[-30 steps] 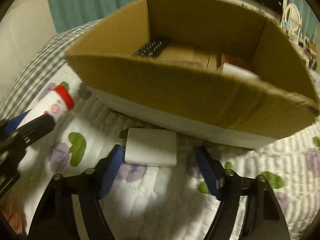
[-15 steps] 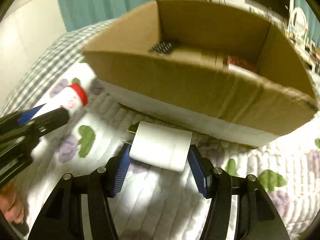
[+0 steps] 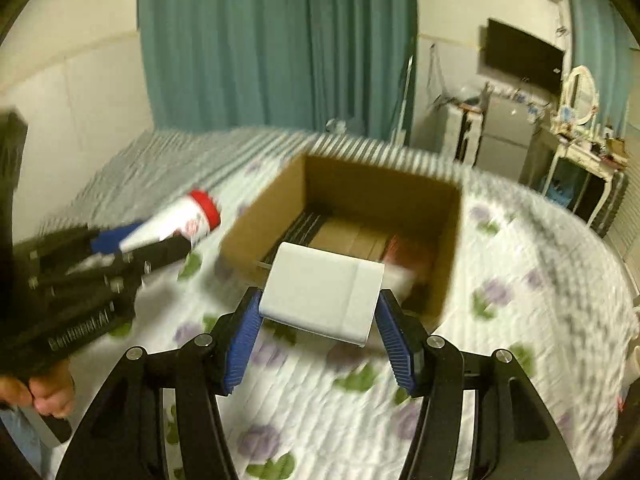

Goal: Organize rigid objects
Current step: 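Lower the bottle and block into the box and open both tools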

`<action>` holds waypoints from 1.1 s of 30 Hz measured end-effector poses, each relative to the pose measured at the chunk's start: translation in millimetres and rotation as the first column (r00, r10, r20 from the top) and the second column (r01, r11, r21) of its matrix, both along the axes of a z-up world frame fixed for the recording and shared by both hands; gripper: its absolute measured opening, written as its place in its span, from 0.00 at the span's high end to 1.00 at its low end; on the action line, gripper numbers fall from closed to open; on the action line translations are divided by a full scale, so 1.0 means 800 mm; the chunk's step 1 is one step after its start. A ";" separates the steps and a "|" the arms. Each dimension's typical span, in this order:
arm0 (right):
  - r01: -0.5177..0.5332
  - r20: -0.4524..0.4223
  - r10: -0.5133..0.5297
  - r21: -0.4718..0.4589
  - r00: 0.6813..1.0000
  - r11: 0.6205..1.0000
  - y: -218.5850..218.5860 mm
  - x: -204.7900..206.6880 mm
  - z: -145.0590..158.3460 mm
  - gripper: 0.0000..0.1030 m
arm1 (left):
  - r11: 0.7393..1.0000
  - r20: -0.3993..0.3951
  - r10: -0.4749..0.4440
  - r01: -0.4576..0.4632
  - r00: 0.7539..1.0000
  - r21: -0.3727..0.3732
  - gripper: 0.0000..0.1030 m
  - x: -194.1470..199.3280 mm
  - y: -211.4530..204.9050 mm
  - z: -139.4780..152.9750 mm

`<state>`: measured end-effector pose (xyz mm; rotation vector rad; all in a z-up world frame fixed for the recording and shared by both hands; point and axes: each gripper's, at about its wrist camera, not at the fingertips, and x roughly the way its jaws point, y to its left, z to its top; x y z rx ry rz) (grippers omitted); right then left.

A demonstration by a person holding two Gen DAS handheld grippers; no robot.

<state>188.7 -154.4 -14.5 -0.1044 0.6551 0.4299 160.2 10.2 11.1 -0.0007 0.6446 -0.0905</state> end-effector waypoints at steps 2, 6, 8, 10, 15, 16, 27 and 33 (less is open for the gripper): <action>0.018 0.021 -0.018 0.002 1.000 1.000 -0.010 0.011 0.021 0.44 | 1.000 0.002 -0.007 0.007 1.000 0.002 0.64 0.018 -0.010 0.010; 0.058 0.034 -0.058 0.019 0.998 0.998 -0.027 0.054 0.046 0.44 | 1.000 -0.027 0.007 -0.007 1.000 -0.018 0.64 0.065 -0.025 0.014; 0.080 0.041 -0.081 0.026 0.996 0.996 -0.033 0.075 0.050 0.44 | 1.000 -0.040 -0.006 0.005 0.999 -0.028 0.64 0.091 -0.033 0.009; 0.090 0.038 -0.091 0.027 0.995 0.996 -0.039 0.090 0.050 0.44 | 1.000 -0.044 0.003 -0.003 0.999 0.005 0.64 0.114 -0.042 -0.001; 0.107 0.021 -0.107 0.010 0.994 0.994 -0.045 0.130 0.031 0.44 | 1.000 -0.074 0.000 0.001 0.997 0.018 0.64 0.155 -0.050 -0.032; 0.106 0.016 -0.106 0.009 0.994 0.994 -0.045 0.136 0.025 0.44 | 1.000 -0.081 0.003 -0.001 0.997 0.027 0.64 0.161 -0.051 -0.038; 0.077 -0.013 -0.077 0.006 0.997 0.997 -0.042 0.169 -0.029 0.44 | 0.999 -0.133 0.011 -0.006 0.991 0.032 0.64 0.198 -0.052 -0.080; 0.078 -0.020 -0.078 0.008 0.997 0.997 -0.043 0.175 -0.035 0.44 | 0.999 -0.138 0.018 -0.013 0.990 0.042 0.64 0.206 -0.053 -0.089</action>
